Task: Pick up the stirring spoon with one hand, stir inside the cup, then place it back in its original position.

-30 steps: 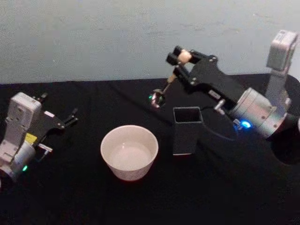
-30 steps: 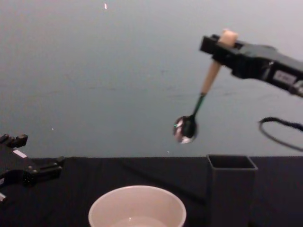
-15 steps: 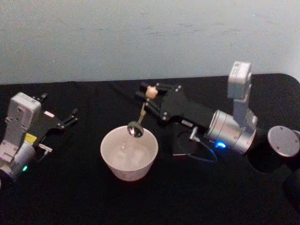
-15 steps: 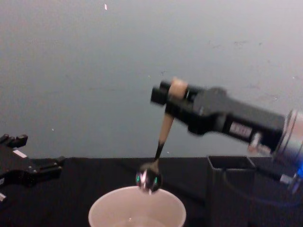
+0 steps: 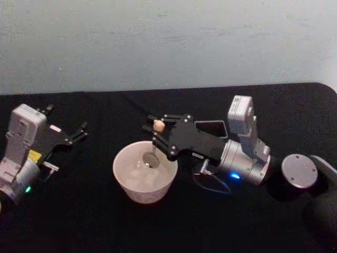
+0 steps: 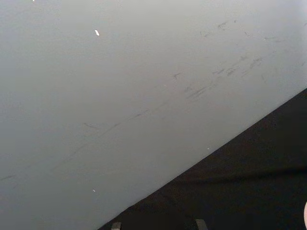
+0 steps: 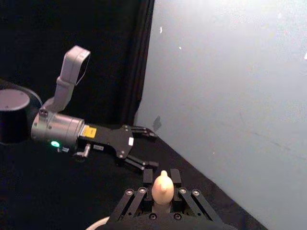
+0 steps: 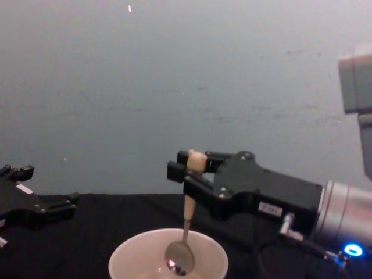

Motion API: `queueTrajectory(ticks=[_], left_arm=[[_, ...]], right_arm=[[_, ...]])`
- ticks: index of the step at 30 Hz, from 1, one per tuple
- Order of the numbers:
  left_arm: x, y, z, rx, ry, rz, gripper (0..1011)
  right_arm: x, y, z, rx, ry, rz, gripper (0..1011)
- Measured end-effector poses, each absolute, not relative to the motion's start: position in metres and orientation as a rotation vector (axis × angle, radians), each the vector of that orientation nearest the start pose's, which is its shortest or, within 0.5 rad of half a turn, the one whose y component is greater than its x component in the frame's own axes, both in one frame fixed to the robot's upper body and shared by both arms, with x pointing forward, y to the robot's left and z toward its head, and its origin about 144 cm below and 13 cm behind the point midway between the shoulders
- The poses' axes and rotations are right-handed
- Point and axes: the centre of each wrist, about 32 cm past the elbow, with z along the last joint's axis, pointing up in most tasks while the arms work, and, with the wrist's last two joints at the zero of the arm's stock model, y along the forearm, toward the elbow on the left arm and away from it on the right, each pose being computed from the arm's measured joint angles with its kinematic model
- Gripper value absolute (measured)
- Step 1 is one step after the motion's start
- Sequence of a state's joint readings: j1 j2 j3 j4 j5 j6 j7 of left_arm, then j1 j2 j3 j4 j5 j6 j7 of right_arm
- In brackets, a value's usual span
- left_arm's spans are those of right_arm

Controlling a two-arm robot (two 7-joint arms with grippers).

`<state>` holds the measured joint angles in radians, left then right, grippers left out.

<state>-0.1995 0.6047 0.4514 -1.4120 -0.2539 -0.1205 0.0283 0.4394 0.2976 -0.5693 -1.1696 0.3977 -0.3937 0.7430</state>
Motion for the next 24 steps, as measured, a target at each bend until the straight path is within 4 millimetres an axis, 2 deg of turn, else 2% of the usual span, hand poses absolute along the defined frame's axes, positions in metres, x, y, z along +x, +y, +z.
queueTrajectory(ticks=[12,24], left_arm=[[0.489,0.310,1.140,0.304,-0.285,1.248,1001],[0.489,0.310,1.140,0.304,-0.285,1.248,1001]], right_arm=[[0.550,-0.187,1.132,0.063,-0.264,-0.442,213],[0.551,-0.180,1.128,0.058,-0.257,-0.441,212]])
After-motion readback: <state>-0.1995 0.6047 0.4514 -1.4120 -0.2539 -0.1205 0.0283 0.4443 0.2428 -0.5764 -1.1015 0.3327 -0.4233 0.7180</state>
